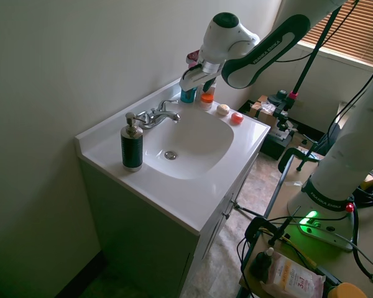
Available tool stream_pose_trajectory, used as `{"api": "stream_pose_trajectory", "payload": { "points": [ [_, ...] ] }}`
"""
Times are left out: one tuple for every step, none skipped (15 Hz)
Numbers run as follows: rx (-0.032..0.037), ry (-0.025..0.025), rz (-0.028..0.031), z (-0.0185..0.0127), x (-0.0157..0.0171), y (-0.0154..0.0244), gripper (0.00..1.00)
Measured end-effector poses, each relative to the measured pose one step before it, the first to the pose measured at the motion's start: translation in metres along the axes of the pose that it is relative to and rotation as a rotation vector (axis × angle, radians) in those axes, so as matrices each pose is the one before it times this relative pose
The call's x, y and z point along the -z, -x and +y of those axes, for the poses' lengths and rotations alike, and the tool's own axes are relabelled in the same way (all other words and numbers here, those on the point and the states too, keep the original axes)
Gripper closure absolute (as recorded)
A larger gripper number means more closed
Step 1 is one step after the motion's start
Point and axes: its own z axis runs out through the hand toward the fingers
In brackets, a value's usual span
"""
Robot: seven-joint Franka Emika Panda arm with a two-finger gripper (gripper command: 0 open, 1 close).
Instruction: Turn on the cold water
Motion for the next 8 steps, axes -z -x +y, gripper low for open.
{"api": "stream_pose_trajectory", "payload": {
  "points": [
    [0.00702, -0.00588, 0.00294, -0.00674, -0.00476, 0.00223, 0.0],
    [0.00503, -0.00584, 0.00036, -0.00712, -0.00521, 0.00367, 0.0],
    [0.00321, 0.00166, -0.00119, -0.00466, -0.00486, 0.00234, 0.0],
    [-0.00127, 0.0013, -0.0029, -0.00154, -0.00207, 0.00052, 0.0],
    [-0.00405, -0.0017, -0.00614, -0.00167, -0.00001, 0.00244, 0.0],
    [-0.00696, -0.00311, -0.00884, -0.00216, 0.00072, 0.00284, 0.0],
    [-0.00631, -0.0037, -0.01332, -0.0029, 0.00085, 0.00522, 0.0],
    [-0.00557, 0.0008, -0.00566, 0.00004, 0.00048, 0.0008, 0.0]
  ]
}}
